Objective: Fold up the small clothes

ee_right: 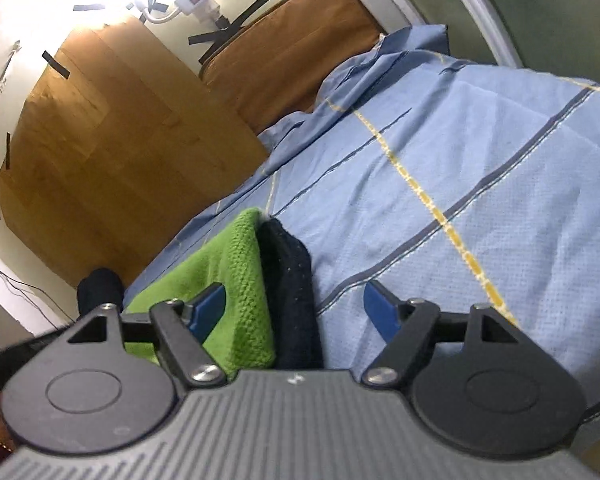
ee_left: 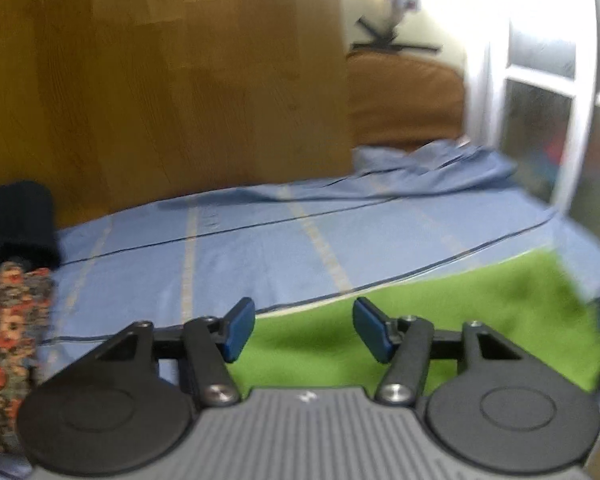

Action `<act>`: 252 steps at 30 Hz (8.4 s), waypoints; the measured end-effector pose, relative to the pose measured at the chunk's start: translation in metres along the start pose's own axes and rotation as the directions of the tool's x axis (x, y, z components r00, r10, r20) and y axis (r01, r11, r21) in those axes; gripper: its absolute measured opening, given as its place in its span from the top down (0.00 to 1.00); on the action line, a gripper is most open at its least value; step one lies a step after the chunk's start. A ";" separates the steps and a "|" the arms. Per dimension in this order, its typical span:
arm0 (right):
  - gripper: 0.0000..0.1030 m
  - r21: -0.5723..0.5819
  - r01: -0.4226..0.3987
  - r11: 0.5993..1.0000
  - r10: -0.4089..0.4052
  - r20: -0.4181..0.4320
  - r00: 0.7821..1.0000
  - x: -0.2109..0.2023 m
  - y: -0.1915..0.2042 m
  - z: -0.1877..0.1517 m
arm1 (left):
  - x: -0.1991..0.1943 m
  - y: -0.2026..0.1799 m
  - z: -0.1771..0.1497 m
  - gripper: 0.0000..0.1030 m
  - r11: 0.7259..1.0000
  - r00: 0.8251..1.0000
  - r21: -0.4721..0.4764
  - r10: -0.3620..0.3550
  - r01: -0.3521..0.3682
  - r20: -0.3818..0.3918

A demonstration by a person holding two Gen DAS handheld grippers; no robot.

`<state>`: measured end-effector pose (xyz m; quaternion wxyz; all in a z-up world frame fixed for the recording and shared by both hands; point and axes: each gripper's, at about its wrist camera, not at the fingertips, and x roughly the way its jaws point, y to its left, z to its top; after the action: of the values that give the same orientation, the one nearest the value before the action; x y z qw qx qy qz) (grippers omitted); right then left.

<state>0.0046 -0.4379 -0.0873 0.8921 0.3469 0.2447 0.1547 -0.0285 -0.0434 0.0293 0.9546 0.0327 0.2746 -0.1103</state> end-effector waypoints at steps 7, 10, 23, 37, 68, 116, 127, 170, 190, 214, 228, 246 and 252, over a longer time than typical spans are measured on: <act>0.24 -0.024 -0.030 0.999 0.029 -0.041 0.999 -0.002 0.002 -0.003 | 0.011 -0.042 -0.010 0.79 0.966 0.968 0.083 -0.241 0.246 -0.073; 0.28 -0.058 -0.028 0.998 0.025 -0.046 0.999 0.001 0.005 -0.006 | 0.028 -0.056 -0.023 0.81 0.963 0.967 0.128 -0.222 0.237 -0.126; 0.74 0.011 -0.220 0.975 0.220 -0.081 0.972 -0.006 0.036 0.012 | 0.026 -0.051 -0.028 0.80 0.962 0.969 0.137 -0.220 0.234 -0.108; 0.74 -0.328 -0.499 0.802 0.406 -0.314 0.858 0.040 0.213 -0.001 | -0.041 0.128 -0.020 0.62 0.940 0.985 -0.301 -0.132 0.159 0.108; 0.62 -0.533 -0.363 0.764 0.184 -0.359 0.915 0.144 0.215 0.012 | 0.032 0.124 -0.010 0.55 0.946 0.991 -0.310 -0.117 0.094 -0.057; 0.46 -0.177 -0.378 0.909 0.295 -0.369 0.881 0.129 0.146 -0.028 | 0.033 0.146 -0.061 0.34 0.766 0.907 -0.506 -0.412 0.396 0.088; 0.46 -0.225 -0.624 0.749 0.533 -0.355 0.768 0.144 0.300 0.007 | -0.098 0.233 0.009 0.34 0.868 0.935 -0.421 -0.122 0.263 0.332; 0.30 -0.517 -0.512 0.686 0.273 -0.469 0.840 0.187 0.300 -0.146 | -0.078 0.182 -0.098 0.00 0.625 0.737 -0.442 0.661 -0.643 -0.138; 0.21 -0.391 -0.536 0.748 0.336 -0.474 0.814 0.174 0.246 -0.130 | -0.049 0.124 -0.100 0.00 0.603 0.662 -0.279 0.710 -0.747 -0.240; 0.21 -0.319 -0.530 0.785 0.360 -0.461 0.811 0.177 0.236 -0.121 | -0.033 0.118 -0.090 0.00 0.624 0.652 -0.189 0.731 -0.758 -0.201; 0.21 -0.307 -0.530 0.790 0.368 -0.454 0.811 0.176 0.235 -0.120 | -0.035 0.123 -0.088 0.00 0.612 0.641 -0.190 0.738 -0.767 -0.212; 0.21 -0.306 -0.532 0.790 0.369 -0.456 0.810 0.176 0.234 -0.120 | -0.034 0.119 -0.083 0.00 0.614 0.632 -0.151 0.741 -0.775 -0.226; 0.21 -0.305 -0.532 0.790 0.369 -0.456 0.810 0.176 0.233 -0.120 | -0.034 0.118 -0.083 0.00 0.608 0.625 -0.149 0.743 -0.780 -0.241</act>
<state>0.0614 -0.1283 -0.0598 0.8170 0.1606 0.2787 0.4785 -0.0722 0.0879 -0.0228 0.8824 0.0400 0.3187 0.3439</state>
